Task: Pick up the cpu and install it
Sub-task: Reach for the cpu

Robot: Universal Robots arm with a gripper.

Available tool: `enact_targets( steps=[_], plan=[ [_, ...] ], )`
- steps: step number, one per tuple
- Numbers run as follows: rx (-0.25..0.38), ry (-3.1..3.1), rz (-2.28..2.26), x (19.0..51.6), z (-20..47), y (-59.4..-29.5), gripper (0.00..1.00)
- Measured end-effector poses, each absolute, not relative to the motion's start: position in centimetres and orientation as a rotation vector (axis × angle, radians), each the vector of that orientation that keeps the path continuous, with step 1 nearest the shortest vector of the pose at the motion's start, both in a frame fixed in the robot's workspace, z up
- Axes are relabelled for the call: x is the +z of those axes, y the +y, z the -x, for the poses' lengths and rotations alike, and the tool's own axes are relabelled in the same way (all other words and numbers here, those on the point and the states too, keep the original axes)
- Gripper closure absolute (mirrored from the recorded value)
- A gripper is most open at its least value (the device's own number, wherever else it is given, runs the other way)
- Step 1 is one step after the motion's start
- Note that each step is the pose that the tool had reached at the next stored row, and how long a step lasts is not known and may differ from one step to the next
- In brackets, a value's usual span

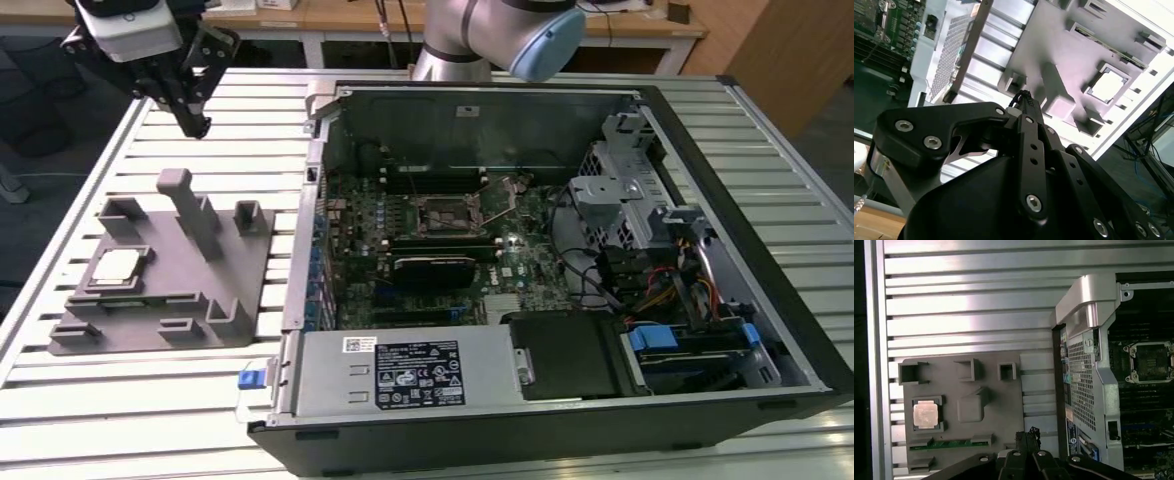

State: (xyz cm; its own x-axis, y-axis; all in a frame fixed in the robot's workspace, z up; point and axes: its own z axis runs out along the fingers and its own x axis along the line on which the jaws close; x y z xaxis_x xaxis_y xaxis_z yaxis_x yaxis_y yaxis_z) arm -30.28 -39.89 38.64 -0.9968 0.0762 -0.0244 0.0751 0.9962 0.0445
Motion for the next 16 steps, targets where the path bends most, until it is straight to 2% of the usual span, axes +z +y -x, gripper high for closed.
enact_targets(
  steps=[16],
  plan=[
    [0.068, 3.113, -0.118, 38.3, 36.5, -39.9, 0.89]
  ],
)
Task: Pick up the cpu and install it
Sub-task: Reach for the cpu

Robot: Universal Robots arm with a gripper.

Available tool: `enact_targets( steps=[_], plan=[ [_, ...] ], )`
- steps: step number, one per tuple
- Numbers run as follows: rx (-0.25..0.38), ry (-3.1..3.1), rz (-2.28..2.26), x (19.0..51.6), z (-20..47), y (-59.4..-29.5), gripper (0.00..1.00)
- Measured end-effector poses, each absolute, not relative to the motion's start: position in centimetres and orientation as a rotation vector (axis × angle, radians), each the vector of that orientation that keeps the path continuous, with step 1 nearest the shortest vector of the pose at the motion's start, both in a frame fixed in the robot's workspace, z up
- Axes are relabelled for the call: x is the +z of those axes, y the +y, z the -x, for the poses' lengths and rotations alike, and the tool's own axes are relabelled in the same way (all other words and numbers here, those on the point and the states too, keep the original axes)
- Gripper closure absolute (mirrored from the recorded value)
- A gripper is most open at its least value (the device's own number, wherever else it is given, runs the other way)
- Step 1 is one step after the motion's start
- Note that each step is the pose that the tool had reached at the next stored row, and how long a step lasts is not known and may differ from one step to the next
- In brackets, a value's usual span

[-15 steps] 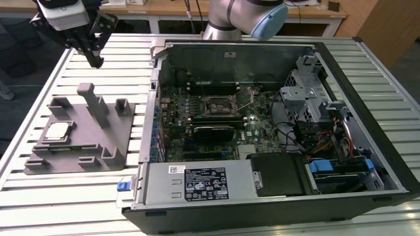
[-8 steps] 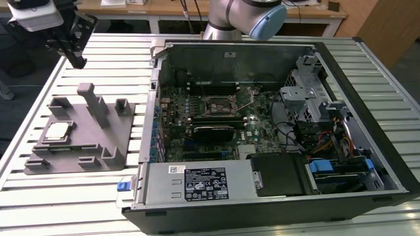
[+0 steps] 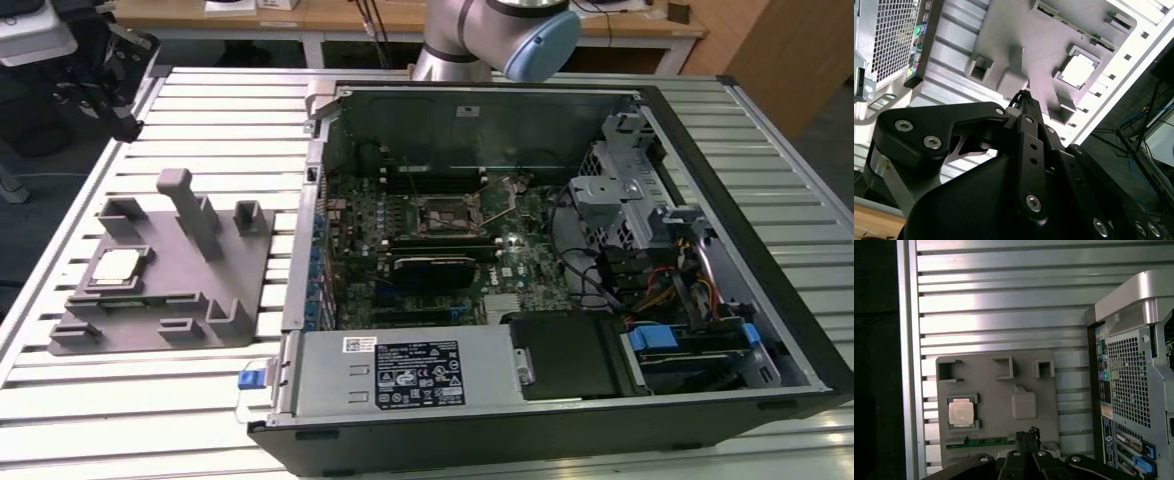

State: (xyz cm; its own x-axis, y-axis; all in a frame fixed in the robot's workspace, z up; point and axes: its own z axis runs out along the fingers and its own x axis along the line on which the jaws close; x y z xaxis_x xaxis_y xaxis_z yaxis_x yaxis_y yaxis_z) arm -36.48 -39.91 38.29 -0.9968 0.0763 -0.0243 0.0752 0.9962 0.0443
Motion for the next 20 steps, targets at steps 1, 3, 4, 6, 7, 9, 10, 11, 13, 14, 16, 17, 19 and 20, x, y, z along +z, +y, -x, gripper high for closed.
enact_targets(
  steps=[1, 3, 4, 6, 7, 9, 10, 11, 13, 14, 16, 17, 19, 20],
  plan=[
    [0.068, 3.113, -0.118, 38.3, 36.5, -39.9, 0.89],
    [0.068, 3.113, -0.118, 38.3, 36.5, -39.9, 0.89],
    [0.068, 3.113, -0.118, 38.3, 36.7, -39.9, 0.89],
    [0.068, 3.113, -0.118, 38.2, 37.5, -39.9, 0.89],
    [0.068, 3.113, -0.118, 38.2, 37.9, -39.9, 0.89],
    [0.068, 3.114, -0.118, 38.1, 38.8, -39.9, 0.89],
    [0.068, 3.116, -0.118, 38.0, 39.1, -39.9, 0.89],
    [0.067, 3.119, -0.118, 37.9, 39.4, -39.9, 0.89],
    [0.067, 3.128, -0.118, 37.8, 39.8, -39.9, 0.89],
    [0.067, 3.132, -0.118, 37.6, 40.0, -39.9, 0.89],
    [0.067, 3.137, -0.118, 37.3, 40.3, -39.9, 0.89],
    [0.067, 3.138, -0.118, 37.2, 40.5, -39.9, 0.89],
    [0.067, 3.138, -0.113, 36.8, 40.9, -39.9, 0.89],
    [0.067, 3.139, -0.106, 36.6, 41.0, -39.9, 0.89]
  ],
)
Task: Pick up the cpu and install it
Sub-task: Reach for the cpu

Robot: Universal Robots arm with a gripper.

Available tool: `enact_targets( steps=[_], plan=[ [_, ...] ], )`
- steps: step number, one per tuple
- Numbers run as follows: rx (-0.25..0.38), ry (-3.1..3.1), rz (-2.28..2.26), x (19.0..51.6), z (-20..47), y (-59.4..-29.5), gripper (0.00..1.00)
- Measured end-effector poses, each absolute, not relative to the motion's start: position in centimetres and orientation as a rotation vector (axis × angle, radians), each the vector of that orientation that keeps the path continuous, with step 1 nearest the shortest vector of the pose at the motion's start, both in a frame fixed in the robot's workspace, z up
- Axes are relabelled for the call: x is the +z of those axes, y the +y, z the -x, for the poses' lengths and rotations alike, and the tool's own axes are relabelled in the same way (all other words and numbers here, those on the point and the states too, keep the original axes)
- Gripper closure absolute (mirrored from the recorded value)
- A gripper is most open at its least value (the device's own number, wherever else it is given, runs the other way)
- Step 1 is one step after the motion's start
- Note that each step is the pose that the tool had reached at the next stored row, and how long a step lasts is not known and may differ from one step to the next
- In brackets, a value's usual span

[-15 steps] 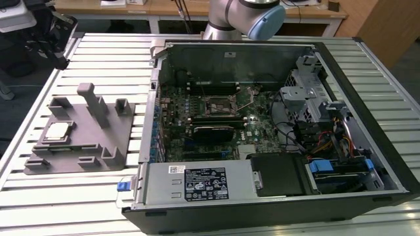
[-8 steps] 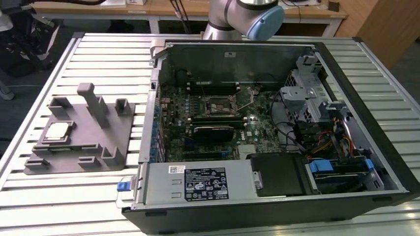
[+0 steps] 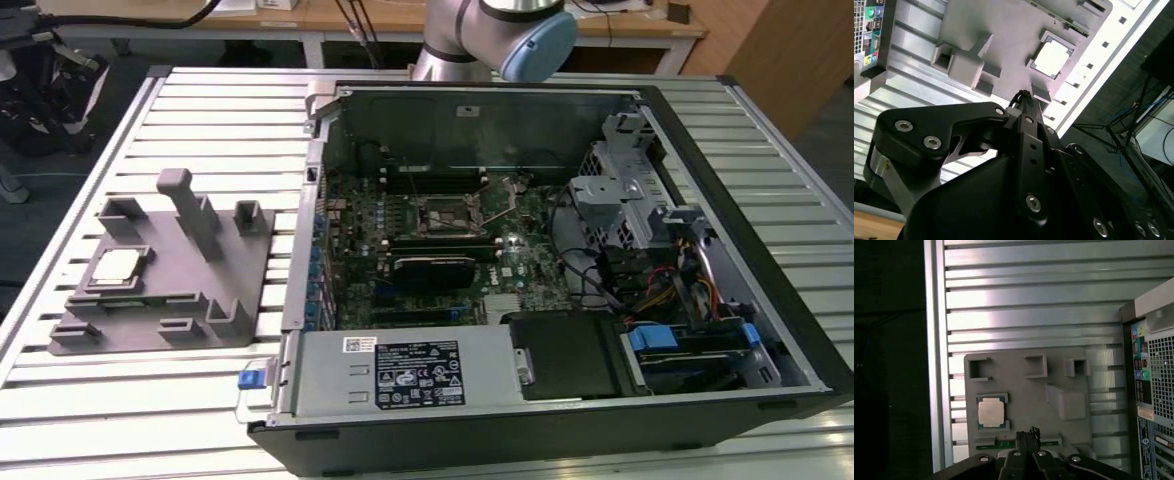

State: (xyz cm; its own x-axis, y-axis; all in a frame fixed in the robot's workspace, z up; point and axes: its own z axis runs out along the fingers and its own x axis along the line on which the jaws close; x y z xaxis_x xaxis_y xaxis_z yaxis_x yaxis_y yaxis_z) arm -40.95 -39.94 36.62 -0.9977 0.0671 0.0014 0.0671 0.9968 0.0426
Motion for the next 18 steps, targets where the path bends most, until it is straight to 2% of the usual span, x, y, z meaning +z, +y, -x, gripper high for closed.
enact_targets(
  steps=[18],
  plan=[
    [0.067, 3.142, -0.084, 35.1, 45.0, -40.0, 0.89]
  ],
)
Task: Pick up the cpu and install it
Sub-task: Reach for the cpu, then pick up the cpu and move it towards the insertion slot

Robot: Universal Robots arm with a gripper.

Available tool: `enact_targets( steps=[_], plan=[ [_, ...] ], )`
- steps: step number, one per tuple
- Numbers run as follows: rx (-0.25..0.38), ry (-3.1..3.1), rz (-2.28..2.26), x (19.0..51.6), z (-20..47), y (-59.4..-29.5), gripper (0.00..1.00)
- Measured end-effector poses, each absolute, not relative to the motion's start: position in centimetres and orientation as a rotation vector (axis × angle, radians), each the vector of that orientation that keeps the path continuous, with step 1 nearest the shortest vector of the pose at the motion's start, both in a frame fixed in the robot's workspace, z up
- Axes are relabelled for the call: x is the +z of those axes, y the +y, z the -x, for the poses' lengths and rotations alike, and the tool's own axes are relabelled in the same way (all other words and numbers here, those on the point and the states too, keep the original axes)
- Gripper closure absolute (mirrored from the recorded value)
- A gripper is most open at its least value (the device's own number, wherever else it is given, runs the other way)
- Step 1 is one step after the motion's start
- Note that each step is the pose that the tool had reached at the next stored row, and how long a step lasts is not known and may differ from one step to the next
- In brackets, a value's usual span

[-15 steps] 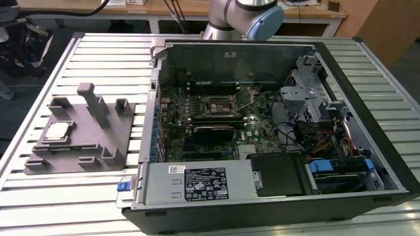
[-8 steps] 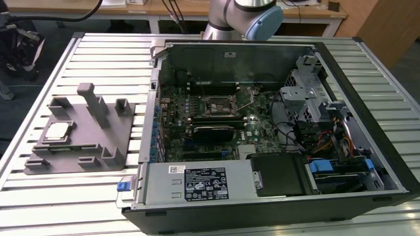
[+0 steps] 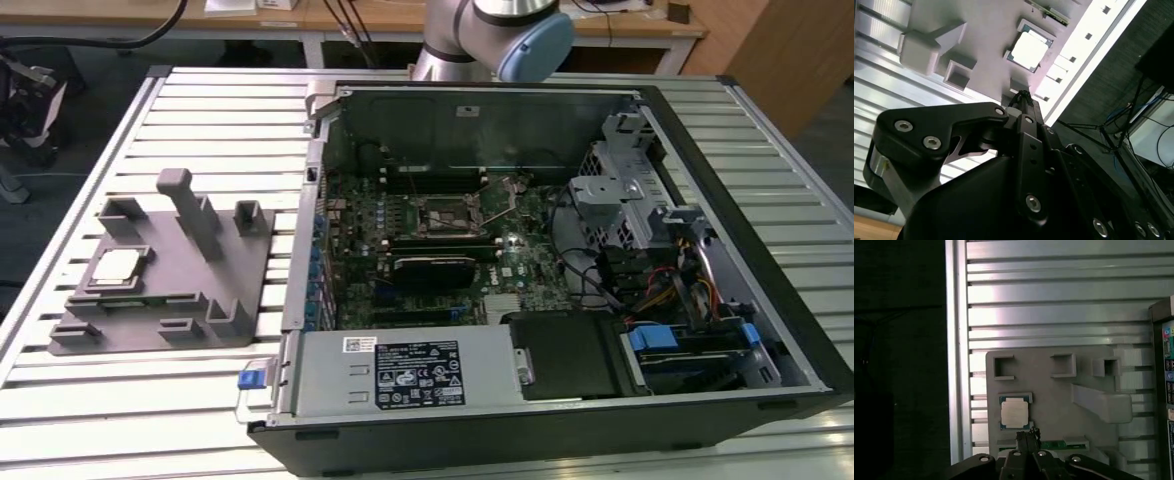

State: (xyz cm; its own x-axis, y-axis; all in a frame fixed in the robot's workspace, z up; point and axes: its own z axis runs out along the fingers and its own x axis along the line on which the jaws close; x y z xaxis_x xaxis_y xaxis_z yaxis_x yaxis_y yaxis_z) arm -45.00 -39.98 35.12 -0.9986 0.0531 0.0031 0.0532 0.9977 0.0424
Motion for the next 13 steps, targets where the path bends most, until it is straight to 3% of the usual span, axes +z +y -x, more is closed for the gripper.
enact_targets(
  steps=[13],
  plan=[
    [-0.066, -3.134, 0.082, 33.9, 46.5, -40.0, 0.89]
  ],
)
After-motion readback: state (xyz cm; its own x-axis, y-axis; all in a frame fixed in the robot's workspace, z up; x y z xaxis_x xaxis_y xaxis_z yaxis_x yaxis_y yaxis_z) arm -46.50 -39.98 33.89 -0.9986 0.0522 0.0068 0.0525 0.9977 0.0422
